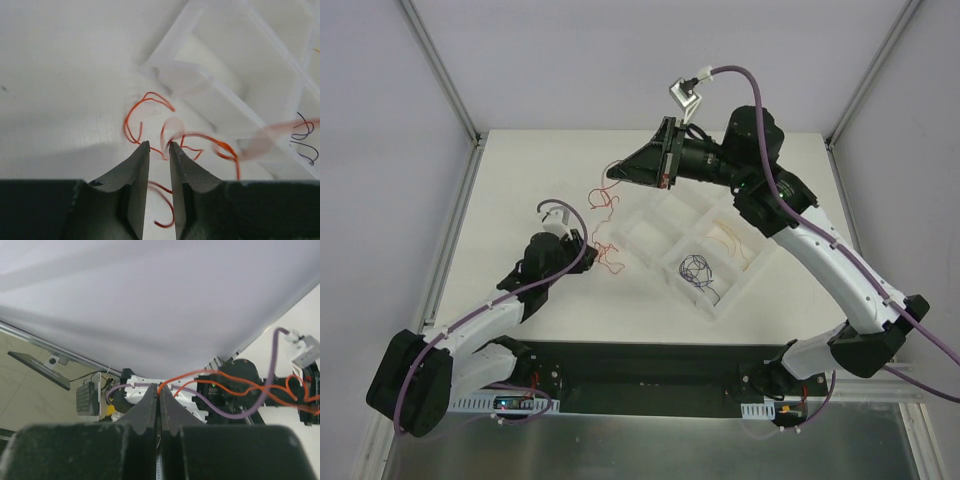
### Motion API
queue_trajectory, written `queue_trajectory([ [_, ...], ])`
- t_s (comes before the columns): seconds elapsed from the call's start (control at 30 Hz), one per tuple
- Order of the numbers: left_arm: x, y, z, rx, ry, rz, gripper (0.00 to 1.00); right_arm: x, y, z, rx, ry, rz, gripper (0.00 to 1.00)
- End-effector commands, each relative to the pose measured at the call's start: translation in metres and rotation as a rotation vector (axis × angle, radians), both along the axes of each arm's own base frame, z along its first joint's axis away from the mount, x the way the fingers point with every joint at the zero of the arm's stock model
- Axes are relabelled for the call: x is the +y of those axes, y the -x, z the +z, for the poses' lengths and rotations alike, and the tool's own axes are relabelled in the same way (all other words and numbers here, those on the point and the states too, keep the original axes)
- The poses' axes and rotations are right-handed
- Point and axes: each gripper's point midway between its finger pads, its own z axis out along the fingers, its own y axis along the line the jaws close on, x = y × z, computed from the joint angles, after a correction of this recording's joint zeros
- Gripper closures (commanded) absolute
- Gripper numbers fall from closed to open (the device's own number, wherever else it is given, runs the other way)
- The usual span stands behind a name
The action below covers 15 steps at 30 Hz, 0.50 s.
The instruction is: Untangle the cables
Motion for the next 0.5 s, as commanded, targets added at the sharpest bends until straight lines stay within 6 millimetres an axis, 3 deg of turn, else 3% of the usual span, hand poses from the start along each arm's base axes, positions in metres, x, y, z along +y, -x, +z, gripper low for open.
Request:
queue_trajectory([
  [0.0,0.031,0.013,-0.041,0.156,-0.050,0.187,0.80,-0.018,0.015,0.056,-0.156,-0.075,-0.026,1.00],
  [0.1,0.047,0.025,-0.055,0.183,-0.073,0.246,0.83,-0.032,0.020,0.077,-0.223,-0.080,-0.069,1.00],
  [0.23,0.056,0.035,-0.053,0.148,-0.029,0.279,0.86,-0.054,0.020,0.098,-0.316,-0.070,-0.150,1.00],
  [0.47,0.066,0.039,-0.041,0.096,-0.013,0.314,0.89,-0.085,-0.003,0.095,-0.316,-0.049,-0.278,1.00],
])
